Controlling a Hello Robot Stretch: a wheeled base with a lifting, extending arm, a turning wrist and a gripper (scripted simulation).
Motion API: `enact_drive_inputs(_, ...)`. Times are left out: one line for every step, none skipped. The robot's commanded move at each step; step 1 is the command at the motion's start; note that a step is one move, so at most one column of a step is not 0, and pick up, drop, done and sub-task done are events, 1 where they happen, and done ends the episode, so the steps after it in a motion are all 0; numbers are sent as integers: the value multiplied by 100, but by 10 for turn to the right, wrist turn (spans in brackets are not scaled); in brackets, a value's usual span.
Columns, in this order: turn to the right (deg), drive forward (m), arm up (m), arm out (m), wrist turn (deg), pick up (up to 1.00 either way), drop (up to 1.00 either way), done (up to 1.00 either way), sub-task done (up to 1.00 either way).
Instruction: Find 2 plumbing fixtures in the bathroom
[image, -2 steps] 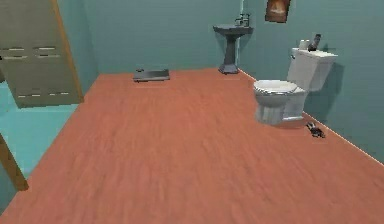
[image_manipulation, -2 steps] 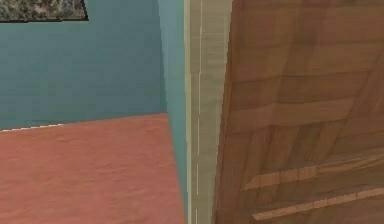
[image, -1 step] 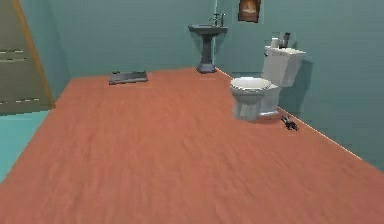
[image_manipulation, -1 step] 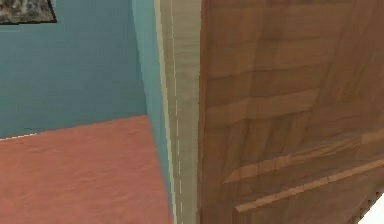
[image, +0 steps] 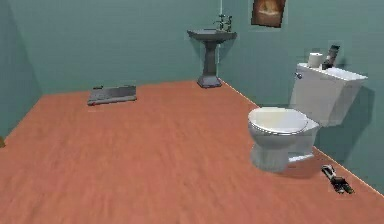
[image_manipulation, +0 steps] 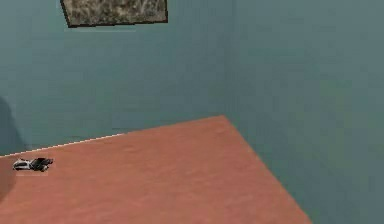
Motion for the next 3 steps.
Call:
enact_drive_inputs(0, 100, 0, 0, 0, 0, 0, 0, 0)
enact_drive_inputs(450, 0, 0, 0, 0, 0, 0, 0, 0)
enact_drive_inputs(0, 0, 0, 0, 0, 0, 0, 0, 100)
